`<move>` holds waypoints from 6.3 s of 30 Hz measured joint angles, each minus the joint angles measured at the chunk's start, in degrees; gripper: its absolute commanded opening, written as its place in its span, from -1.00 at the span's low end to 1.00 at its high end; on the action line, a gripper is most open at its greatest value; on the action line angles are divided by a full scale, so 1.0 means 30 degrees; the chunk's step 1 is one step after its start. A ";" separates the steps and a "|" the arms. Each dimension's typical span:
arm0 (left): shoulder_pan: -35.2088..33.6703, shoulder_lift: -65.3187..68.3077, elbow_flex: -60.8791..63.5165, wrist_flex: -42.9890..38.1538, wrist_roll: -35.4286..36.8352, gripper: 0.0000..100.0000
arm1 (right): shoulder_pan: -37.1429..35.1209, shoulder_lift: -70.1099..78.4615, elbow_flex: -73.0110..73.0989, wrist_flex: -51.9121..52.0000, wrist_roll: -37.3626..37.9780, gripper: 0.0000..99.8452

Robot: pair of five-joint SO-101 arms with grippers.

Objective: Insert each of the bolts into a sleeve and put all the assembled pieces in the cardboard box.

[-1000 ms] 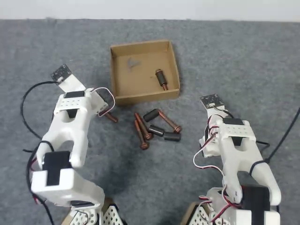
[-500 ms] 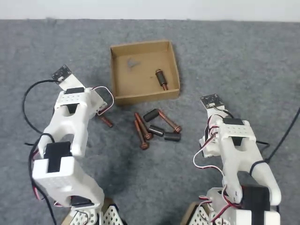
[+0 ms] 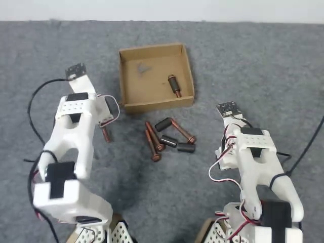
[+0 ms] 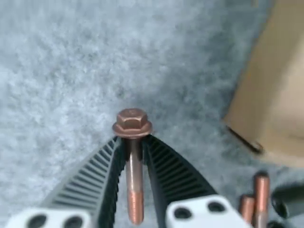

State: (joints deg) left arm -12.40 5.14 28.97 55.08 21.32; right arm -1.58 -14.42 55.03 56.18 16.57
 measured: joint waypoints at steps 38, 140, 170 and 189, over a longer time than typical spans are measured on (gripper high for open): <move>0.0117 -0.2755 0.3839 -0.1026 -0.4835 -0.98 | -0.3136 0.0029 -0.3604 -0.3106 0.0000 -0.99; 0.0117 -0.2755 0.4308 -0.1758 -0.4835 -0.98 | -0.9641 1.1429 1.2132 -5.1253 -0.8205 -0.99; 0.3341 -1.2718 0.3194 -0.7092 -0.4835 -0.98 | -1.0051 1.1429 1.2132 -5.1253 -0.8205 -0.99; 0.8938 -1.6967 1.0901 -1.5385 -0.4806 -0.98 | -1.0901 1.1399 1.2132 -5.1253 -0.7766 -0.99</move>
State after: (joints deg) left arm 14.42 -45.76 61.67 8.92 6.90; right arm -34.29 19.78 91.43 -97.58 -6.73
